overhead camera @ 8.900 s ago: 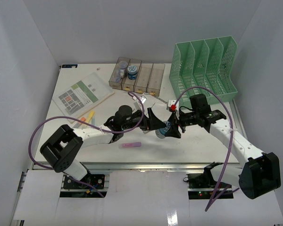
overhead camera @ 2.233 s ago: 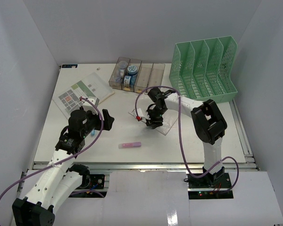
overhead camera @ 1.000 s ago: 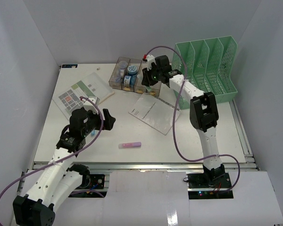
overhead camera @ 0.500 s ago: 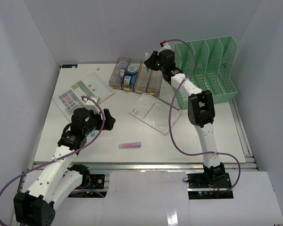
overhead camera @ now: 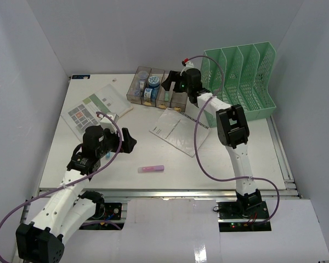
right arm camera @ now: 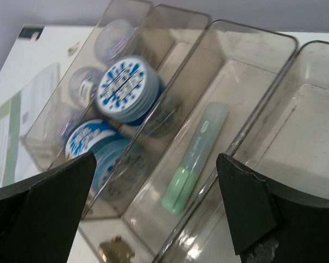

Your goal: Organize the desk

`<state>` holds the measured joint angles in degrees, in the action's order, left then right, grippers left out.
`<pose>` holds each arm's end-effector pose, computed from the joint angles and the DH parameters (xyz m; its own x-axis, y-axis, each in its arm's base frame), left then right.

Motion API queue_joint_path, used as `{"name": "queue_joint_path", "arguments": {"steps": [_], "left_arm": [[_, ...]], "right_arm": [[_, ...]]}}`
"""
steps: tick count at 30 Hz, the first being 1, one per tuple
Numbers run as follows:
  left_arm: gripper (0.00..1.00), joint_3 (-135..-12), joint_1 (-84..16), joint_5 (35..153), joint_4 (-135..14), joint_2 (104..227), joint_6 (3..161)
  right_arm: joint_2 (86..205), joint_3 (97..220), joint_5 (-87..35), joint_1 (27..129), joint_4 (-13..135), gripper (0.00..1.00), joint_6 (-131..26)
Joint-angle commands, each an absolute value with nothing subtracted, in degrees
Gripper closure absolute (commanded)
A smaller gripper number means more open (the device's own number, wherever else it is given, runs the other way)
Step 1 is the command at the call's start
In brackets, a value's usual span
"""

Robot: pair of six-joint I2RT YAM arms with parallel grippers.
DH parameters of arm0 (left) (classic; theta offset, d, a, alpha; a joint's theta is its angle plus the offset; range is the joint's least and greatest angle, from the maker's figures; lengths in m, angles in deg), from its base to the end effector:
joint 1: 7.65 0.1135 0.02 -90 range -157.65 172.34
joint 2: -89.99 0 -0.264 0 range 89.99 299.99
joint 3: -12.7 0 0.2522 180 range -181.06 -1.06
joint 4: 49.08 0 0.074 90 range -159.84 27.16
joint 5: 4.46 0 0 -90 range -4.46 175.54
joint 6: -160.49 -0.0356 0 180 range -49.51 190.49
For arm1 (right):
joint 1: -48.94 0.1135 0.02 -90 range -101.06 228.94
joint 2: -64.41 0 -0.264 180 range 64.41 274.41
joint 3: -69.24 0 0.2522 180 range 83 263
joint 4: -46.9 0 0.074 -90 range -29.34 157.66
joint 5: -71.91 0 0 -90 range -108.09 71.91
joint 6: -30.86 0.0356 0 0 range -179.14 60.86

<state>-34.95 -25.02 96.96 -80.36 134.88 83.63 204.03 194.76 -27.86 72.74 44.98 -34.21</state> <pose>0.1702 -0.0606 0.2600 -0.5480 -0.0621 -0.8342 0.3431 0.8928 -0.2918 0.5212 0.2365 0.2001 -0.4067 0.2746 -0.8713 -0.4169 0.7929 0.4445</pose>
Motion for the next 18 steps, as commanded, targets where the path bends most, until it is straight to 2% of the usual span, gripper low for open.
{"name": "queue_joint_path", "arguments": {"steps": [1,3,7,8,12,14,18], "left_arm": [[0.02,-34.7,-24.9,105.3,-77.9,135.0,82.5],[0.02,-34.6,-24.9,107.7,-77.3,137.2,82.2],[0.02,-35.6,-25.0,112.6,-77.4,141.3,81.2],[0.02,-35.7,-25.5,113.8,-77.3,142.4,81.2],[0.04,-36.5,-32.1,111.5,-77.5,144.4,80.3],[0.05,-37.6,-39.8,107.6,-78.1,145.5,77.9],[0.08,-39.8,-47.9,102.8,-81.3,149.7,72.2]], "right_arm": [[190.9,188.5,-46.7,71.7,41.5,0.02,-47.1],[184.8,182.6,-62.9,70.7,41.6,0.06,-53.0],[170.8,168.4,-77.7,70.1,51.2,0.10,-65.3],[167.9,165.9,-77.5,70.1,58.8,0.10,-70.0],[150.5,151.3,-70.0,70.0,72.4,0.10,-88.9],[143.4,143.1,-68.0,69.0,73.4,0.10,-94.0],[134.3,133.6,-73.8,65.5,80.8,0.10,-101.7]]}}
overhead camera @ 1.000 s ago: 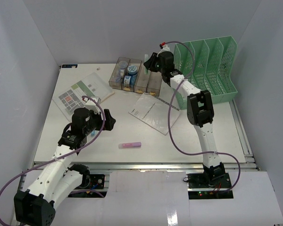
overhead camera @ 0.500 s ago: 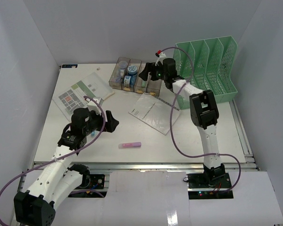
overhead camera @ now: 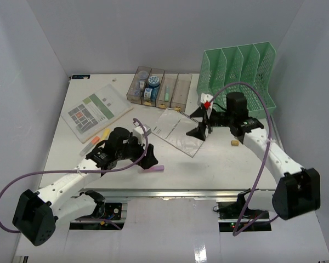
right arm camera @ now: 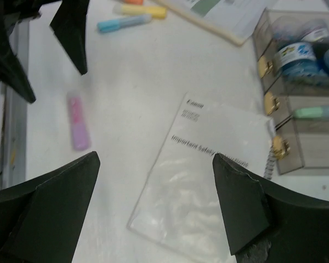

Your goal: Organize the desk

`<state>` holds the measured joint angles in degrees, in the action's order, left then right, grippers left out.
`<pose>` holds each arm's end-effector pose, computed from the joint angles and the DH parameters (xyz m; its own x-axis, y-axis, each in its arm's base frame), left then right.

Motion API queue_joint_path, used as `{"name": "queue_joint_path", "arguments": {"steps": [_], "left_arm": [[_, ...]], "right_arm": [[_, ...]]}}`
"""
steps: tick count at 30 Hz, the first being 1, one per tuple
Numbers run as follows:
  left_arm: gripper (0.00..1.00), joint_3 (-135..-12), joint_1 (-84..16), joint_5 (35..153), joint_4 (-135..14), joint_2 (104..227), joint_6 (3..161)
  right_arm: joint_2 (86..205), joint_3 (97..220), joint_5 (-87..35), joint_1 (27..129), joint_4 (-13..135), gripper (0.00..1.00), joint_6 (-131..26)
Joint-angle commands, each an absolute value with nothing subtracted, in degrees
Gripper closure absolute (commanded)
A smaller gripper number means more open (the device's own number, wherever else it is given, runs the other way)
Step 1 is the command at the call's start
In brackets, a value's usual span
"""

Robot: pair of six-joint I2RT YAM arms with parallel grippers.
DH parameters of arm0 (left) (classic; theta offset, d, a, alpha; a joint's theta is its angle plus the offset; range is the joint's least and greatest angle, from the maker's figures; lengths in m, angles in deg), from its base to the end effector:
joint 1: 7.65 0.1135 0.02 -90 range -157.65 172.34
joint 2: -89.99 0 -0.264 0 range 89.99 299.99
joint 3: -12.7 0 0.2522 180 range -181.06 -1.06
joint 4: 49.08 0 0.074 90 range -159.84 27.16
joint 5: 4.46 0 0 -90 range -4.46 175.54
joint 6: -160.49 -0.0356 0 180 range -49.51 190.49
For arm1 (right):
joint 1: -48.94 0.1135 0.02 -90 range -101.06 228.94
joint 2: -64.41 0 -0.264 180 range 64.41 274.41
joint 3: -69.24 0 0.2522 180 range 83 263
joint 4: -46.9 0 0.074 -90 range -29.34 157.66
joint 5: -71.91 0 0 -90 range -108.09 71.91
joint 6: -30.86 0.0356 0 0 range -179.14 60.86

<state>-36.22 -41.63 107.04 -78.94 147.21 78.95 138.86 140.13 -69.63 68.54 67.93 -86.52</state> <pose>0.1676 -0.1287 0.2329 -0.6184 0.2518 -0.7444 0.6753 0.6546 -0.3397 0.2623 0.1230 0.3122 0.0563 -0.2836 -0.9573 -0.9612 0.2440 -0.1288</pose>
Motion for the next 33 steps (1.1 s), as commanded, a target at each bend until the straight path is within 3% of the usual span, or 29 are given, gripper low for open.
{"name": "queue_joint_path", "arguments": {"steps": [1,16,33], "left_arm": [[0.10,-40.4,-49.7,102.7,-82.2,151.1,69.7],[0.22,-45.8,-56.3,87.7,-87.3,169.2,56.6],[0.44,-45.5,-56.7,85.4,-86.6,176.1,56.8]], "right_arm": [[133.0,132.4,-75.3,65.0,82.2,0.09,-102.7],[126.0,122.0,-85.2,54.5,82.2,0.08,-105.2],[125.1,121.8,-87.7,52.4,82.1,0.08,-104.8]]}}
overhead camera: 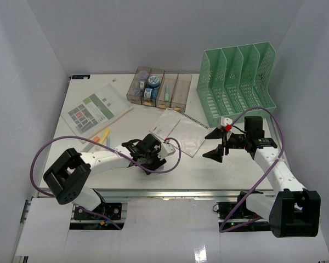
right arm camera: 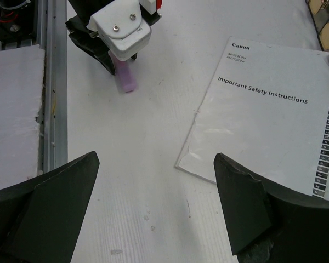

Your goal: Organize the desk

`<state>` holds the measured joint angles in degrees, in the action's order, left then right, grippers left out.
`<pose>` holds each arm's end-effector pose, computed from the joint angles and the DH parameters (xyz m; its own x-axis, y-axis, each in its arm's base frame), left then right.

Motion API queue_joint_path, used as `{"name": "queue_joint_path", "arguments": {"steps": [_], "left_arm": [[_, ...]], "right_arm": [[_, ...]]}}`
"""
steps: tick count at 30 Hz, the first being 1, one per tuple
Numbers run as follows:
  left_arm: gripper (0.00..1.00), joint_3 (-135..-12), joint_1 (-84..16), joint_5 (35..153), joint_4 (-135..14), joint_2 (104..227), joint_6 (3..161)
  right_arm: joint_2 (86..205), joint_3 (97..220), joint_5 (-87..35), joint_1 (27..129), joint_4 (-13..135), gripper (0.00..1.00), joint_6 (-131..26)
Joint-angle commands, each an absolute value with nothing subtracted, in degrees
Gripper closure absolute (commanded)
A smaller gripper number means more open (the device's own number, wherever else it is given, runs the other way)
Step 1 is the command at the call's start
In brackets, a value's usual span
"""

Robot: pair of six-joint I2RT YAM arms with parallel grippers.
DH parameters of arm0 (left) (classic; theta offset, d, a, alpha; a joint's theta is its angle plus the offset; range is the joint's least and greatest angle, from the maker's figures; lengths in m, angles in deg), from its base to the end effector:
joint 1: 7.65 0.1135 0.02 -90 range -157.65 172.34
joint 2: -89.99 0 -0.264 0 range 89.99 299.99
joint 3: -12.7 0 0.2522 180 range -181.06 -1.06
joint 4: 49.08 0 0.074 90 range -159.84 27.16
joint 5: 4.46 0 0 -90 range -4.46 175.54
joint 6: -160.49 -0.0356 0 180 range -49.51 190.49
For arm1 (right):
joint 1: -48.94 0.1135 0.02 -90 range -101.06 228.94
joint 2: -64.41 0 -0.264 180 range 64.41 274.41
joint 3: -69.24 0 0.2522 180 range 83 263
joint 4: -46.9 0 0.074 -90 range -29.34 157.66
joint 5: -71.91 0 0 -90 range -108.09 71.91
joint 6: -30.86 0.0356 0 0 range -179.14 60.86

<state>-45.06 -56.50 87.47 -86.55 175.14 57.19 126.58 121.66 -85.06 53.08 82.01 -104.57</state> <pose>0.1756 -0.2027 0.1613 -0.4044 0.8122 -0.4205 0.8786 0.4727 0.0681 0.2047 0.0477 0.2422 -0.0101 -0.2802 -0.9599 -0.9776 0.2045 -0.0494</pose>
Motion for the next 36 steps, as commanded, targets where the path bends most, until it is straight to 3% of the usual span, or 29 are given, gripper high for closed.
{"name": "queue_joint_path", "arguments": {"steps": [1,8,12,20,27,36], "left_arm": [[0.46,-45.6,-56.7,84.2,-86.3,176.2,56.9],[0.62,-46.2,-56.8,81.6,-84.6,176.1,59.6],[0.77,-48.5,-56.7,81.2,-82.9,174.6,62.7],[1.00,-59.4,-51.5,86.4,-81.1,175.8,71.4],[1.00,-74.2,-42.8,96.8,-77.0,184.9,79.0],[1.00,-98.4,-36.1,98.5,-72.1,205.7,85.9]], "right_arm": [[125.1,121.8,-87.9,52.2,82.1,0.08,-104.8],[125.2,121.9,-88.0,51.7,82.1,0.08,-104.5],[125.1,121.9,-87.9,51.4,82.1,0.08,-104.1],[124.4,122.3,-86.6,50.2,81.9,0.08,-103.3],[124.3,122.4,-85.8,49.6,81.9,0.08,-102.5],[124.7,122.2,-85.1,49.6,80.3,0.08,-100.9]]}}
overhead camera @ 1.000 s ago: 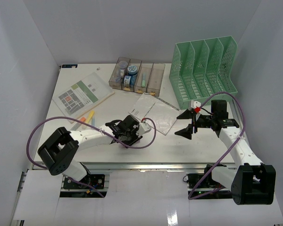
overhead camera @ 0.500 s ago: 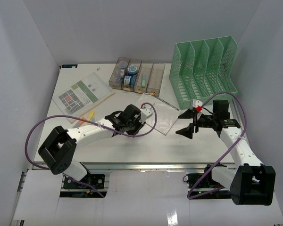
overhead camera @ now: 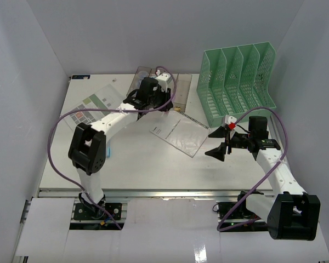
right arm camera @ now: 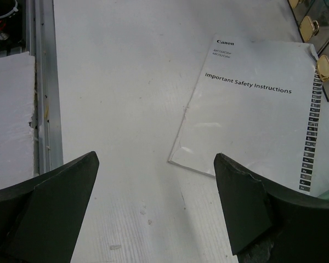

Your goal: Organize the desk

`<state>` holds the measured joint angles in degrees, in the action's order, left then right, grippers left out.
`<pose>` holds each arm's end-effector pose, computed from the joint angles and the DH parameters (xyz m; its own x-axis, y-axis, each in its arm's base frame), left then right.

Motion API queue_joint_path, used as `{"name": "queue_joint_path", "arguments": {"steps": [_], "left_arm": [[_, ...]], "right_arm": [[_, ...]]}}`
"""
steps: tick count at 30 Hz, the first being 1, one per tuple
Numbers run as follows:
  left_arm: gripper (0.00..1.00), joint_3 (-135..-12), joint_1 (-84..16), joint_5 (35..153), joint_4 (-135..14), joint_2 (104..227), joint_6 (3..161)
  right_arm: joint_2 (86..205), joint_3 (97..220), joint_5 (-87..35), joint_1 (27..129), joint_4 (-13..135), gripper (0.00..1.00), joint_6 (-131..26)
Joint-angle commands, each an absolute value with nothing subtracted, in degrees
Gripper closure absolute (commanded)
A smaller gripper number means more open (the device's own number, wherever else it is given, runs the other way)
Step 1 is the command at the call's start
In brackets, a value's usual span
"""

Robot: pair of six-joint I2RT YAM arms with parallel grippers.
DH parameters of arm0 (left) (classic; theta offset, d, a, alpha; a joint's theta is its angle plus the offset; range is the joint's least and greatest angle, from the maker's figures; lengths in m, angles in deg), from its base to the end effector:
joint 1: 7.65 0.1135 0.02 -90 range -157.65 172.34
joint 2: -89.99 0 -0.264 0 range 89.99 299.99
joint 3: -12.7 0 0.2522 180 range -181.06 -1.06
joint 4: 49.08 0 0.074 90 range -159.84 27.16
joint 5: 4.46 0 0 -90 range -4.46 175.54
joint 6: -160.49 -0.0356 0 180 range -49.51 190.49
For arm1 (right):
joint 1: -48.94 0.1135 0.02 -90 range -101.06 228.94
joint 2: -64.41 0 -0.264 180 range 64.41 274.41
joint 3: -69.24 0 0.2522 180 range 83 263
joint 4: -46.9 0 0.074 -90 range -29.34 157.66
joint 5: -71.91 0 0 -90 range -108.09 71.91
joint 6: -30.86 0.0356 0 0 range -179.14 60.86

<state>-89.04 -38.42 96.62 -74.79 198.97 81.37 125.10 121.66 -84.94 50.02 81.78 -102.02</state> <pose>0.3810 -0.2348 0.2721 -0.5799 0.1297 -0.8043 0.5409 0.7996 -0.2610 0.2039 0.0366 0.2472 -0.0396 -0.2683 -0.9625 -0.9622 0.2700 -0.0356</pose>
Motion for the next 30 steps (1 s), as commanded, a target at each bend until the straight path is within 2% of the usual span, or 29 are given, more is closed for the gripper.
{"name": "queue_joint_path", "arguments": {"steps": [1,8,13,15,18,20,24,30], "left_arm": [[1.00,-101.2,-35.6,98.1,-72.1,207.7,86.4],[1.00,-115.5,-32.5,95.3,-70.7,218.7,88.9],[0.95,-123.1,-31.7,94.1,-70.4,224.8,88.1],[0.84,-124.3,-31.6,93.6,-70.9,226.4,87.1],[0.56,-124.4,-31.6,92.9,-71.4,227.6,86.4],[0.41,-123.4,-31.6,93.3,-71.5,227.5,86.1],[0.30,-121.8,-31.6,93.7,-71.8,225.8,85.3],[0.26,-116.5,-31.6,94.7,-72.4,217.9,83.8]], "right_arm": [[124.8,122.2,-85.0,49.6,80.2,0.08,-100.8],[125.2,122.2,-84.3,49.6,79.8,0.08,-100.4],[125.5,122.3,-84.2,49.6,79.7,0.08,-100.3],[125.5,122.3,-84.2,49.6,79.6,0.08,-100.3],[125.7,122.3,-83.8,49.6,79.6,0.08,-100.2],[125.7,122.3,-83.6,49.6,79.4,0.08,-100.2],[125.9,122.3,-82.3,49.6,79.4,0.08,-100.3],[125.9,122.1,-80.2,46.9,79.6,0.08,-100.7]]}}
